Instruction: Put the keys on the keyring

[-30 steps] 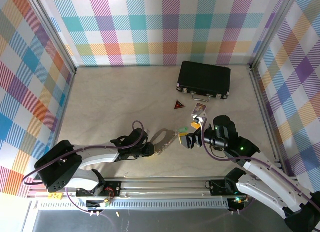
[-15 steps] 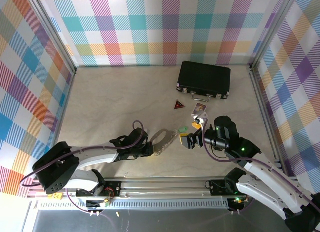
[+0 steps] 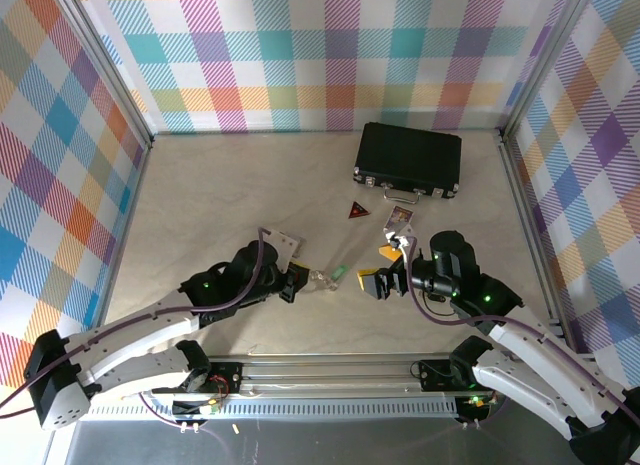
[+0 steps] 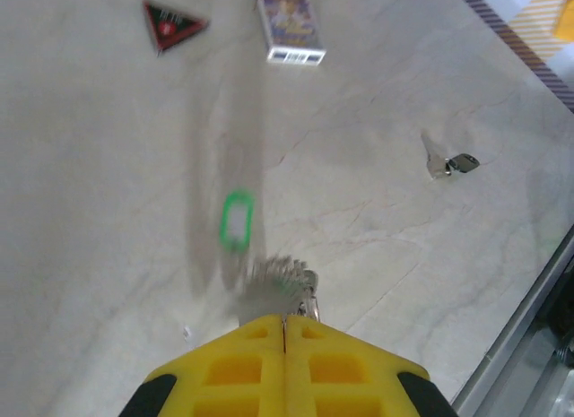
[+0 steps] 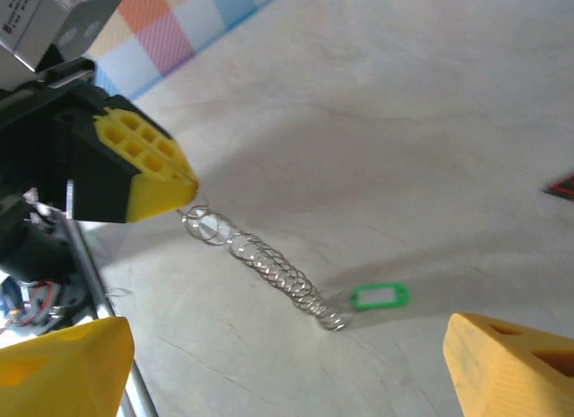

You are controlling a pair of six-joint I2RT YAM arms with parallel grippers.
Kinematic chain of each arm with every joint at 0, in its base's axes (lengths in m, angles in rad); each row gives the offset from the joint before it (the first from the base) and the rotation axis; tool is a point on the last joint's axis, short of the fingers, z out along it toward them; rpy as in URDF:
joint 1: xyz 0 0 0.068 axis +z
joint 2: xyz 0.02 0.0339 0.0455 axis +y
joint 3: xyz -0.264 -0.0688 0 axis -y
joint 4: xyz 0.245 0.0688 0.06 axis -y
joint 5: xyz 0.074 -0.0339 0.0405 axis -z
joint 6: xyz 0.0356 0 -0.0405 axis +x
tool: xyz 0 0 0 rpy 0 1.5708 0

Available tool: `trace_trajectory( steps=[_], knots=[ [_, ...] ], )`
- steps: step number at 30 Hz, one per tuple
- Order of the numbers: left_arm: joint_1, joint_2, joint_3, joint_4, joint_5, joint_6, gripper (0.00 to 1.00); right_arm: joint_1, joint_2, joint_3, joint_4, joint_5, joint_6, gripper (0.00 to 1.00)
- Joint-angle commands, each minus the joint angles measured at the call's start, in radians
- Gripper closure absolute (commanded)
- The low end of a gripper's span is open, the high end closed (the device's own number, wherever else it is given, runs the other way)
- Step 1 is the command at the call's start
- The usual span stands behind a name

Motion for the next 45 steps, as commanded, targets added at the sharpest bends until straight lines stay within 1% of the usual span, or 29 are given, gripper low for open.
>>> trace_trajectory(
  steps=[1,3,5,8,11,14,17,19,24,28,37,41,45],
  knots=[
    [-0.026,-0.067,0.021,0.062,0.008,0.205,1.0,-0.005,-0.027,0.044,0.104,-0.157,-0.006,0.13],
    [-0.03,-0.114,-0.003,0.144,0.038,0.249,1.0,-0.005,-0.039,0.044,0.148,-0.223,0.003,0.14],
    [-0.031,-0.158,-0.028,0.233,0.101,0.284,1.0,-0.005,-0.048,0.053,0.18,-0.263,0.015,0.17],
    [-0.031,-0.204,-0.056,0.328,0.164,0.322,1.0,-0.005,-0.049,0.079,0.184,-0.275,0.011,0.26],
    [-0.031,-0.216,-0.055,0.366,0.181,0.346,1.0,-0.005,-0.038,0.112,0.181,-0.271,0.005,0.35],
    [-0.031,-0.213,-0.038,0.391,0.22,0.366,1.0,-0.005,-0.023,0.125,0.191,-0.26,-0.007,0.41],
    [-0.031,-0.213,-0.027,0.43,0.256,0.375,1.0,-0.004,0.002,0.13,0.213,-0.242,-0.004,0.52],
    [-0.031,-0.212,-0.019,0.454,0.275,0.381,1.0,-0.005,0.02,0.128,0.23,-0.233,-0.002,0.57],
    [-0.031,-0.201,-0.008,0.488,0.287,0.392,1.0,-0.004,0.075,0.124,0.277,-0.247,0.0,0.68],
    [-0.031,-0.187,-0.004,0.495,0.3,0.39,1.0,0.011,0.125,0.124,0.31,-0.273,0.005,0.71],
    [-0.031,-0.173,-0.022,0.539,0.282,0.376,1.0,0.13,0.184,0.135,0.333,-0.286,-0.033,0.73],
    [-0.031,-0.154,-0.013,0.526,0.272,0.389,1.0,0.188,0.19,0.157,0.297,-0.263,-0.077,0.72],
    [-0.031,-0.152,-0.013,0.526,0.276,0.394,1.0,0.196,0.183,0.152,0.305,-0.246,-0.078,0.7]
  ],
)
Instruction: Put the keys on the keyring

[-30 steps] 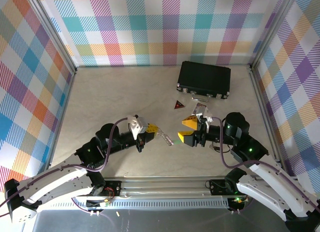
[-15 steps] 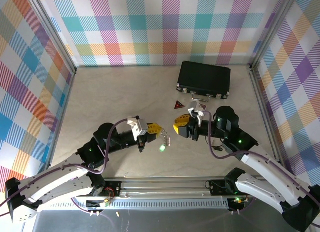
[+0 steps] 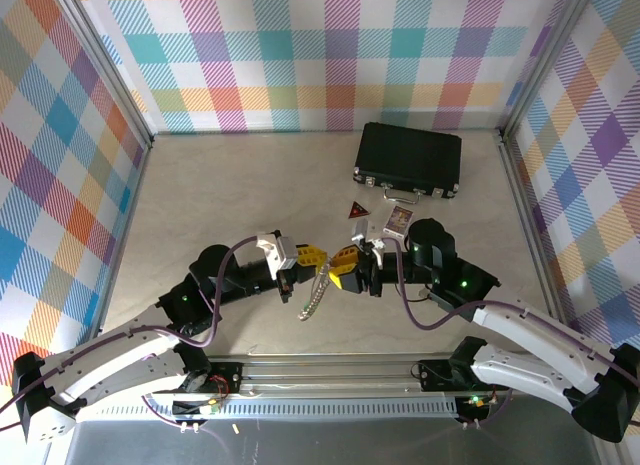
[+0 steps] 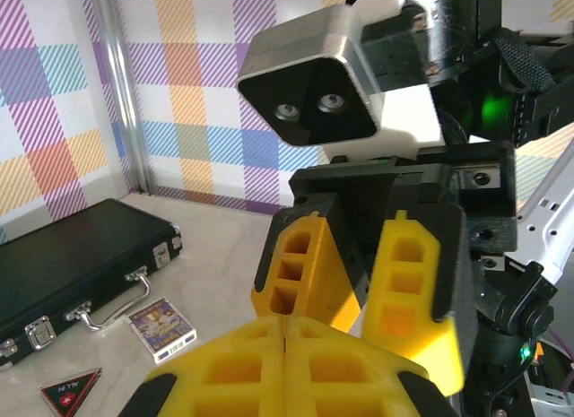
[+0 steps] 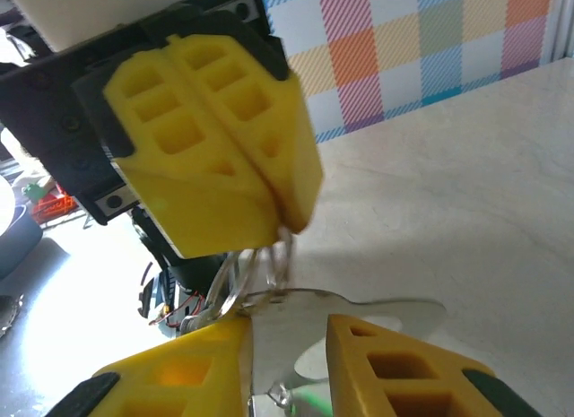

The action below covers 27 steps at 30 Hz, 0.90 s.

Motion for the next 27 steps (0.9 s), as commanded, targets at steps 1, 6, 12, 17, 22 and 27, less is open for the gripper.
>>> trace_trajectory(
  steps=[1,6,12,17,22,27],
  knots=[
    [-0.007,0.002,0.028,0.06,0.01,0.02,1.0,0.013,-0.014,0.04,0.035,0.007,-0.027,0.7],
    [-0.007,-0.01,0.012,0.104,0.082,-0.014,1.0,0.013,-0.033,0.021,0.073,0.037,-0.016,0.66],
    [-0.008,-0.04,-0.002,0.164,0.154,-0.055,1.0,0.013,-0.111,-0.007,0.089,0.035,-0.003,0.65],
    [-0.008,-0.068,-0.011,0.226,0.202,-0.085,1.0,0.013,-0.233,-0.024,0.055,-0.021,-0.028,0.63],
    [-0.007,-0.075,-0.012,0.27,0.234,-0.099,1.0,0.013,-0.269,0.003,-0.01,0.015,-0.064,0.63],
    [-0.008,-0.065,-0.011,0.296,0.247,-0.111,1.0,0.013,-0.206,0.032,0.008,0.029,-0.053,0.67]
  ],
)
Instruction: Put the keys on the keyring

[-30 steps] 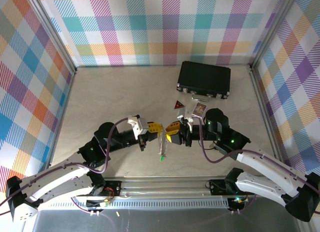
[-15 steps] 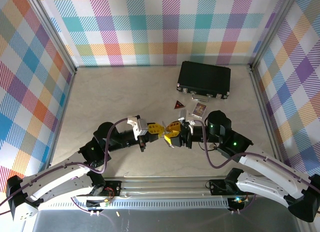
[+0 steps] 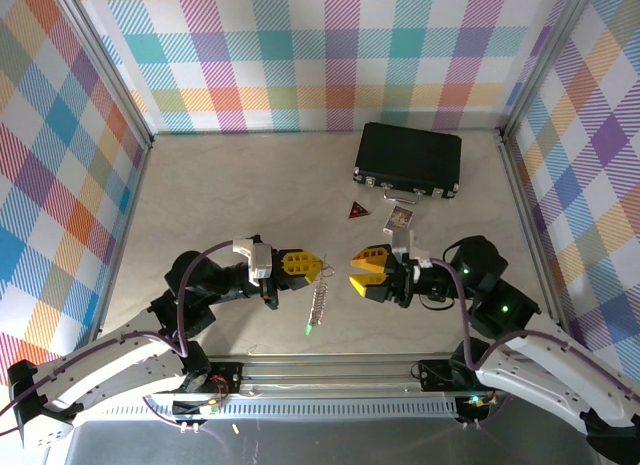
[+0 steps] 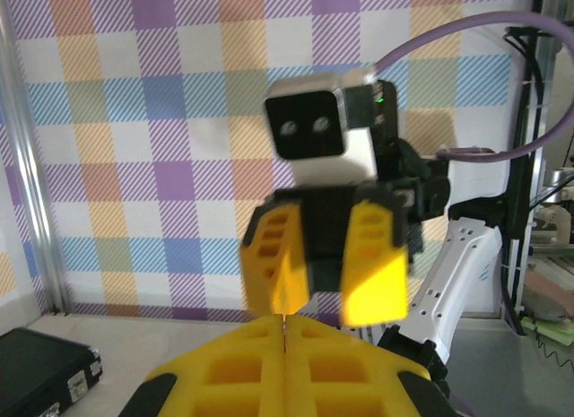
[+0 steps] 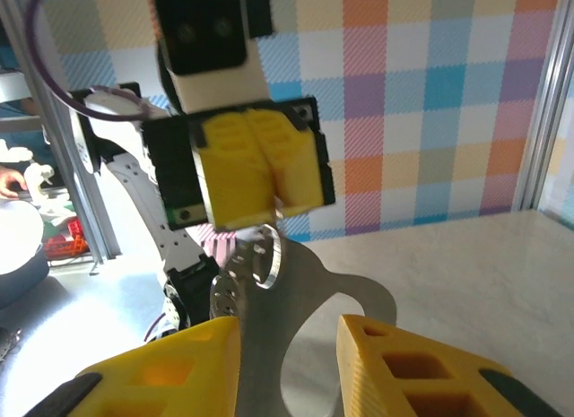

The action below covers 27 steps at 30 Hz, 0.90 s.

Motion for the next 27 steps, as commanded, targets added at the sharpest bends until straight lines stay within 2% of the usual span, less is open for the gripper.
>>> trace_trajectory(
  steps=[1,7,13,20,27],
  knots=[
    [-0.008,-0.005,-0.007,0.087,0.033,-0.021,1.0,0.004,0.033,0.033,0.014,-0.032,-0.019,0.67],
    [-0.008,0.002,-0.01,0.078,0.03,-0.017,1.0,0.007,0.067,0.041,0.058,-0.168,-0.011,0.68],
    [-0.007,0.003,-0.023,0.082,0.011,-0.013,1.0,0.047,0.063,0.023,0.124,-0.193,-0.017,0.67],
    [-0.007,0.009,-0.03,0.088,0.007,-0.016,1.0,0.117,0.11,0.058,0.087,-0.242,-0.058,0.69],
    [-0.008,0.006,-0.038,0.093,0.002,-0.015,1.0,0.169,0.093,0.067,0.036,-0.256,-0.122,0.7]
  ],
)
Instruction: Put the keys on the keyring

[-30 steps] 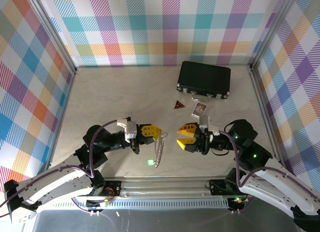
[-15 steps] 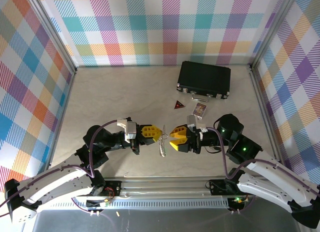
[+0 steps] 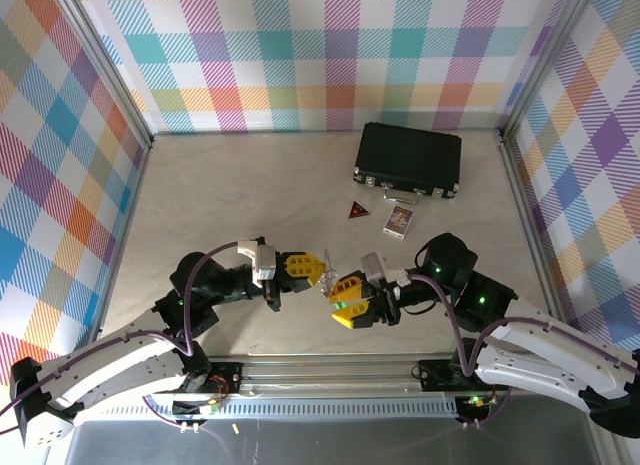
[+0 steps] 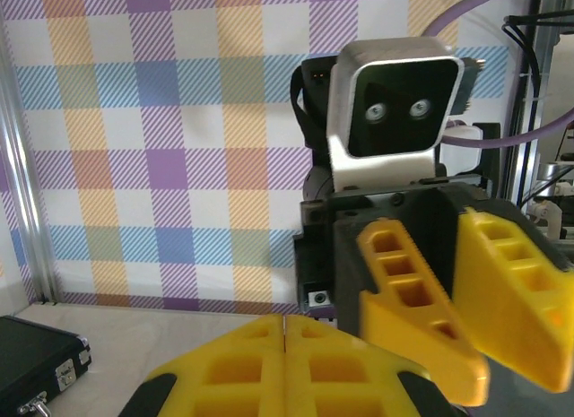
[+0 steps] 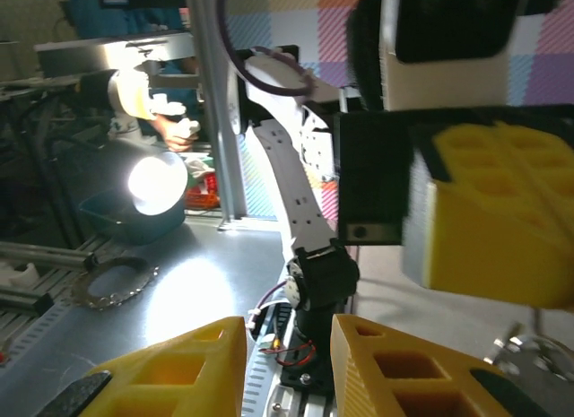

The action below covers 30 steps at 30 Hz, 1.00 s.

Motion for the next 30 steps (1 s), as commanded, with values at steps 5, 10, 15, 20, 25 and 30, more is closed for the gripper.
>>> trace_trajectory(
  steps=[5,10,15,20,25,30],
  knots=[
    [-0.007,-0.018,-0.007,0.068,0.003,-0.005,1.0,0.01,-0.102,0.004,-0.052,0.206,-0.045,0.65],
    [-0.007,-0.027,-0.004,0.057,0.012,-0.003,1.0,0.011,-0.066,0.024,-0.094,0.307,-0.033,0.34],
    [-0.007,-0.028,-0.007,0.063,0.009,-0.003,1.0,0.011,-0.032,0.03,-0.085,0.3,-0.029,0.23],
    [-0.007,-0.03,-0.001,0.045,-0.002,0.01,1.0,0.01,-0.019,0.032,-0.086,0.27,-0.029,0.3],
    [-0.008,-0.031,-0.004,0.03,-0.022,0.021,1.0,0.01,-0.029,0.029,-0.09,0.253,-0.031,0.5],
    [-0.007,-0.031,-0.004,0.022,-0.035,0.023,1.0,0.011,-0.031,0.028,-0.091,0.229,-0.033,0.55]
  ],
)
